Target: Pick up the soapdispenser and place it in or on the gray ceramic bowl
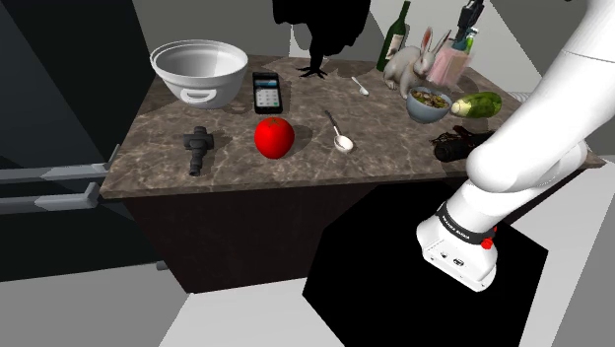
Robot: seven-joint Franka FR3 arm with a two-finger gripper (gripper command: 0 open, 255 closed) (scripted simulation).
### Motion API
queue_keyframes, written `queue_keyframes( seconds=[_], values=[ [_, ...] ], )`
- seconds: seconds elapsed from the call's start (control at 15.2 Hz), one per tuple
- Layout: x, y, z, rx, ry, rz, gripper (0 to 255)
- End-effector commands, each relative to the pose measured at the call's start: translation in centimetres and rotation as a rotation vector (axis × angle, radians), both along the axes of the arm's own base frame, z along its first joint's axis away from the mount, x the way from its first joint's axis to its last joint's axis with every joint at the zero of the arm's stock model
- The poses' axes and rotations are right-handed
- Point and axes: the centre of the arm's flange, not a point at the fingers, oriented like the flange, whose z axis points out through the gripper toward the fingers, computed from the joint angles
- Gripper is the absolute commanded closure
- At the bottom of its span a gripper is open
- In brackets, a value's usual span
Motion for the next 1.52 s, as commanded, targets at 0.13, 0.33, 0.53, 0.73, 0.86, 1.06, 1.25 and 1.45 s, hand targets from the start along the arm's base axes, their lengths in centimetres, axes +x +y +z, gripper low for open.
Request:
queue_keyframes(
  seconds=[0.13, 0.33, 0.53, 0.73, 0.86, 1.06, 1.25, 1.45],
  values=[
    [0.0, -0.1, -2.2, -0.001, -0.001, 0.0, 255],
    [0.0, -0.1, -3.7, -0.001, -0.001, 0.0, 255],
    [0.0, -0.1, -5.3, -0.001, -0.001, 0.0, 255],
    [0.0, -0.1, -6.2, -0.001, -0.001, 0.0, 255],
    [0.0, -0.1, -6.2, -0.001, -0.001, 0.0, 255],
    [0.0, -0.1, -6.2, -0.001, -0.001, 0.0, 255],
    [0.0, -0.1, -6.2, -0.001, -0.001, 0.0, 0],
    [0.0, -0.1, -6.2, -0.001, -0.001, 0.0, 0]
  ],
)
